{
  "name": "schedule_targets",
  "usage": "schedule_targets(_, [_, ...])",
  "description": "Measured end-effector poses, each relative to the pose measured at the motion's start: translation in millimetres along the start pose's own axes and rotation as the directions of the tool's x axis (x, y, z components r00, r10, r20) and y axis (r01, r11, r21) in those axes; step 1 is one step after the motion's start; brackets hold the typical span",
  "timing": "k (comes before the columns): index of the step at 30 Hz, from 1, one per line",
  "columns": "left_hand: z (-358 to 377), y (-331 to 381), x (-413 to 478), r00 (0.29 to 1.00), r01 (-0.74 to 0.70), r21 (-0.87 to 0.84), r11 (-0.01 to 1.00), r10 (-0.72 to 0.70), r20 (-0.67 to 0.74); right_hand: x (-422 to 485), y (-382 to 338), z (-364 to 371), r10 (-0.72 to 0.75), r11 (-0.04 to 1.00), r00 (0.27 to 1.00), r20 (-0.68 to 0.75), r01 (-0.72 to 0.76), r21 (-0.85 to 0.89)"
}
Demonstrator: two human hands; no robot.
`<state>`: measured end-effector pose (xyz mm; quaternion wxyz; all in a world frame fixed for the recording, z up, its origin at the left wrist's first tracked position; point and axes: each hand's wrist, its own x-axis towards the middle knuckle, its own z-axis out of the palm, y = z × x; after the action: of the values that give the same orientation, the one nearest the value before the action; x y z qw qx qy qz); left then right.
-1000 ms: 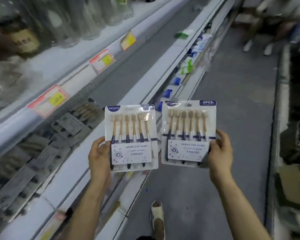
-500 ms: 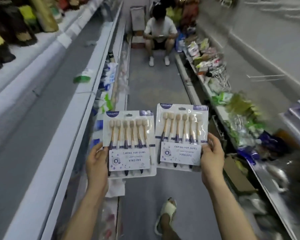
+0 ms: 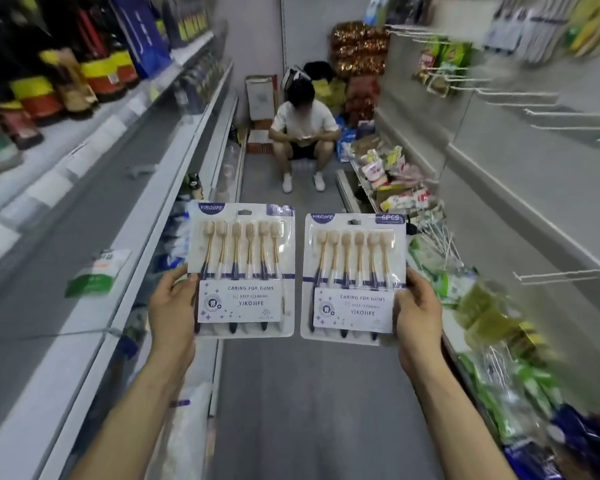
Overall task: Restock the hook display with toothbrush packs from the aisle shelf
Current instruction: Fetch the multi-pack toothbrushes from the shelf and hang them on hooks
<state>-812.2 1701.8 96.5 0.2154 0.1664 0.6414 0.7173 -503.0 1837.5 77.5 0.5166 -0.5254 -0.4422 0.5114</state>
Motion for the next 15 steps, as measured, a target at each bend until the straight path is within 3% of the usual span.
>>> schedule_targets(8, [142.7, 10.0, 221.7, 0.995, -0.036, -0.116, 0.993, 0.047, 0.089, 194.2, -55.1, 110.7, -0.027, 0.987, 0.999, -0.024, 0.030, 0.158])
schedule_targets(15, [278.3, 49.1, 396.1, 0.968, -0.066, -0.146, 0.987, 0.098, 0.230, 347.8, -121.2, 197.1, -0.082, 0.981, 0.991, -0.110, 0.099, 0.167])
